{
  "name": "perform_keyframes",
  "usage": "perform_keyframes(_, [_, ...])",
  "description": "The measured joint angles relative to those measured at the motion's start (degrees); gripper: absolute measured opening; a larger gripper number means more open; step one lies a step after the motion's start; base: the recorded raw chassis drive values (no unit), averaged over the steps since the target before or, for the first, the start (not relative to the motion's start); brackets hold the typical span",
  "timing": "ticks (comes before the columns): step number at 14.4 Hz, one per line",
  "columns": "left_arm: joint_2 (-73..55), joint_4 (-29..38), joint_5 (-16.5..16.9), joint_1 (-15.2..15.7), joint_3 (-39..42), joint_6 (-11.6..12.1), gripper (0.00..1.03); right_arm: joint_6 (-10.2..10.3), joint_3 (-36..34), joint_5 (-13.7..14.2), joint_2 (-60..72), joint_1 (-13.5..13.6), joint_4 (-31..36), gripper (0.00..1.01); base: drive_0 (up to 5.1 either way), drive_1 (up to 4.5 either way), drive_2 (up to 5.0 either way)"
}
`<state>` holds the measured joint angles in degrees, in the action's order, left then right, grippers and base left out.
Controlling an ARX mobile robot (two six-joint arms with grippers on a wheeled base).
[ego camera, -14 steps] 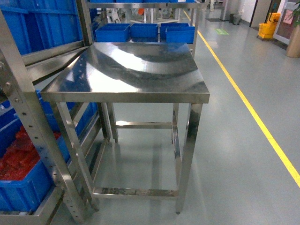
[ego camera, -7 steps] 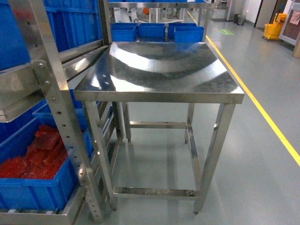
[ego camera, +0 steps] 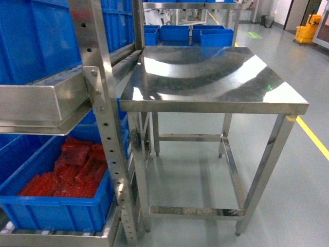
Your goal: Sort blue parts and orange caps into right shelf containers
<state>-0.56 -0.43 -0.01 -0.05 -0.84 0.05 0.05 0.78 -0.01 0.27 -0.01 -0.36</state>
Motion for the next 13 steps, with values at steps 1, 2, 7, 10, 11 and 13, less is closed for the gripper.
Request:
perform_keyframes(1, [0.0, 0.1, 0.0, 0.0, 0.0, 0.0, 0.44, 0.0, 0.0, 0.0, 0.0, 0.0, 0.0, 0.44, -5.0, 2.48, 2.5])
perform_keyframes(2, [0.0, 0.0, 0.0, 0.0, 0.0, 0.0, 0.44, 0.0, 0.0, 0.0, 0.0, 0.0, 0.1, 0.44, -5.0, 2.44, 2.4])
perform_keyframes(7, [0.0, 0.0, -0.1, 0.0, 0.0, 0.0, 0.44, 0.0, 0.0, 0.0, 0.0, 0.0, -0.1, 0.44, -5.0, 2.41, 2.4])
perform_keyframes(10, [0.0, 0.0, 0.0, 0.0, 0.0, 0.0, 0.44, 0.0, 0.0, 0.0, 0.0, 0.0, -0.1, 0.44, -5.0, 2.42, 2.4])
perform_keyframes(11, [0.0, 0.1, 0.0, 0.0, 0.0, 0.0, 0.44, 0.0, 0.0, 0.0, 0.0, 0.0, 0.2, 0.44, -5.0, 2.46, 2.5])
perform_keyframes(13, [0.0, 0.0, 0.0, 0.0, 0.0, 0.0, 0.44, 0.0, 0.0, 0.0, 0.0, 0.0, 0.0, 0.44, -5.0, 2.46, 2.5])
